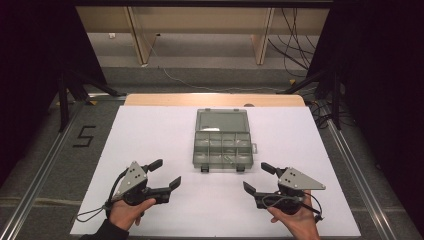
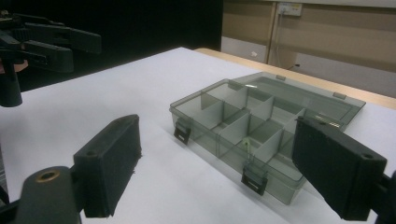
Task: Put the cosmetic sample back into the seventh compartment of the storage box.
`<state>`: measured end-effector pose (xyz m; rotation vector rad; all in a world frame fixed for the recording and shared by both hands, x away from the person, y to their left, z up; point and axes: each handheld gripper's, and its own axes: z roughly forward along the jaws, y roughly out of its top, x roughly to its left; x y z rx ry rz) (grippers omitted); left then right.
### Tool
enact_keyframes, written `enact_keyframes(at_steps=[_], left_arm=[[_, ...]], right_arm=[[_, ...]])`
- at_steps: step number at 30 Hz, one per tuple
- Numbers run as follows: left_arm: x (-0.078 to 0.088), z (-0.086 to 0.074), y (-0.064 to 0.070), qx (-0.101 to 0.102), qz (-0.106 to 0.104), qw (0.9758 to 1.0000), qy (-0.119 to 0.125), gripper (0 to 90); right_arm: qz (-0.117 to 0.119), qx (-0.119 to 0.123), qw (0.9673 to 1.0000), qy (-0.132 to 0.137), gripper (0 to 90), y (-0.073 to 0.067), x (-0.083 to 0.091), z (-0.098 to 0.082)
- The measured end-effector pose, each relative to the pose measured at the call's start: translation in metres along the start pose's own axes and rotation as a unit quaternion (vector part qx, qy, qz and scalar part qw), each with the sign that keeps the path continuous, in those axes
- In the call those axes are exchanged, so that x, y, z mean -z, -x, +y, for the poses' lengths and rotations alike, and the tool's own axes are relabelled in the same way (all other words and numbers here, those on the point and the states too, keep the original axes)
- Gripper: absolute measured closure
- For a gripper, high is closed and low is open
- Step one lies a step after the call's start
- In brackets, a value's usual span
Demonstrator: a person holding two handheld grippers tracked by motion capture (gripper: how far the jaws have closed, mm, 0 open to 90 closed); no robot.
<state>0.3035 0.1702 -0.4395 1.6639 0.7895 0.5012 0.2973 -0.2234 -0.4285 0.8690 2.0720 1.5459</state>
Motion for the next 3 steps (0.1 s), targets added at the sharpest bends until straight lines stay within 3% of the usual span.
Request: enact_keyframes(at_steps=[3], left_arm=[[0.0000, 0.0000, 0.0002, 0.000, 0.000, 1.0000, 0.000, 15.8]], right_arm=[[-0.001, 0.001, 1.0000, 0.002, 16.8, 0.0005, 0.0001, 0.0000]])
